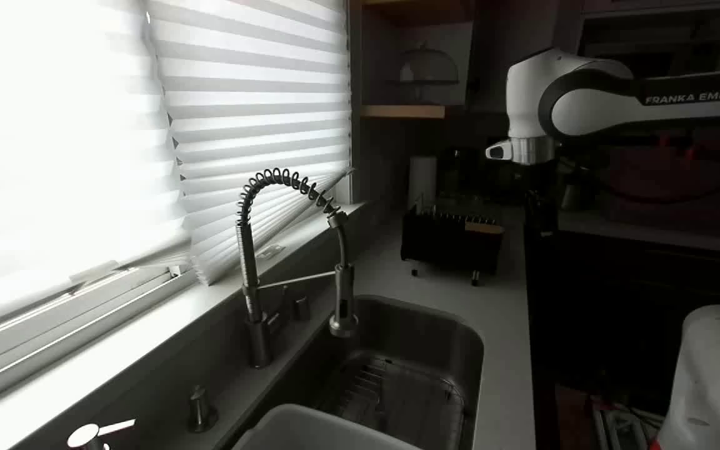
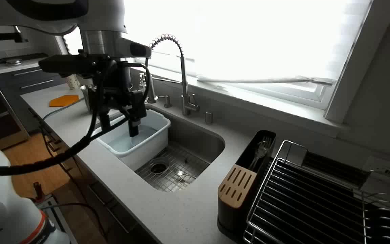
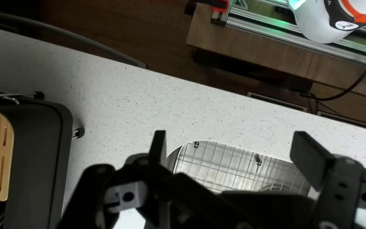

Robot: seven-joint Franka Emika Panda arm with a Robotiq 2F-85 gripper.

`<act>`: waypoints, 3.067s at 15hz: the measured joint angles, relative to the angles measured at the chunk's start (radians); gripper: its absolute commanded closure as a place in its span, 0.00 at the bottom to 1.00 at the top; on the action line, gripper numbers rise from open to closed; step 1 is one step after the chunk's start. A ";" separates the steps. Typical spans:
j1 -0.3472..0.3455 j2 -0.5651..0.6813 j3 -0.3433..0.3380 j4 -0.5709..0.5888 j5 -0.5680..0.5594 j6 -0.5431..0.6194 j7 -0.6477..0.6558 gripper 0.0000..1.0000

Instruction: Remove the fork and spoon from the drying rack and put it on the counter

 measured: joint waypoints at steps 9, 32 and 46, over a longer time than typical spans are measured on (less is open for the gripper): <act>0.002 0.008 -0.003 0.002 0.004 0.036 0.054 0.00; -0.195 0.653 -0.073 0.270 0.076 1.069 1.013 0.00; -0.200 0.737 -0.087 0.302 -0.179 1.071 1.442 0.42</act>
